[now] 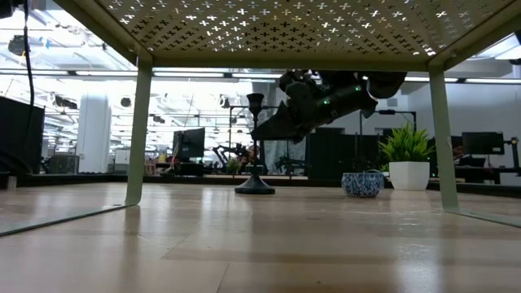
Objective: Pick & Place candle stick holders
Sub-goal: Put the black candle holder on the shelf aligned with the other black candle holder
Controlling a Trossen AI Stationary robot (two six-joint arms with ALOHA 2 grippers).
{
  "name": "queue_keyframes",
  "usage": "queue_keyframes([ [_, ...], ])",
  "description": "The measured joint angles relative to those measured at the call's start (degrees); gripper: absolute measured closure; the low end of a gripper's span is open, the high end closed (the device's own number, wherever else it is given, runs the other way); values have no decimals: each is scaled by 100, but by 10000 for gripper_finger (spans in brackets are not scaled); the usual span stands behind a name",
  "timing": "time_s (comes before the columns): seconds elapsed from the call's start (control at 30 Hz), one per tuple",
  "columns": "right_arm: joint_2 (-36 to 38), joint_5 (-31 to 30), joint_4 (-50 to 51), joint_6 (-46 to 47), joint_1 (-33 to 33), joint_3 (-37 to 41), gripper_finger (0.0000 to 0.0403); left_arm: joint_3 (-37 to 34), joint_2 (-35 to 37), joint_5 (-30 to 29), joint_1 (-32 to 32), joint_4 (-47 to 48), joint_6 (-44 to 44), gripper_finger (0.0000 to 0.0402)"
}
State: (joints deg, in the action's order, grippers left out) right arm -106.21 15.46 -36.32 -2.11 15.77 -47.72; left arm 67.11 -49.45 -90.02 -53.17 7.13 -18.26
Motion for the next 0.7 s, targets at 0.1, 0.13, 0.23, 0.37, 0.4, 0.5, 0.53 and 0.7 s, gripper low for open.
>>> queue_keyframes([
  [0.1, 0, 17, 0, 0, 0, 0, 379, 0, 0, 0, 0, -18, 0, 190],
  [0.13, 0, 29, -2, -2, 0, 0, 389, 0, 1, 0, 0, -28, 1, 190],
  [0.23, 0, 93, -3, 23, 4, 0, 392, 0, -1, -1, 0, -42, 0, 190],
  [0.37, 95, 99, 85, 53, 3, 1, 398, 0, -4, 0, 0, -56, 0, 190],
  [0.4, 212, 100, 148, 63, 17, 11, 398, 0, -4, 0, 0, -61, 0, 190],
  [0.5, 771, 98, 391, 47, 129, 1, 399, 0, -4, 0, 0, -76, 0, 190],
  [0.53, 1015, 91, 583, 4, 187, 0, 400, 0, -4, 0, 0, -79, 1, 190],
  [0.7, 2576, -371, 1866, -297, 421, 0, 401, 0, -4, 0, 0, -82, 2, 190],
])
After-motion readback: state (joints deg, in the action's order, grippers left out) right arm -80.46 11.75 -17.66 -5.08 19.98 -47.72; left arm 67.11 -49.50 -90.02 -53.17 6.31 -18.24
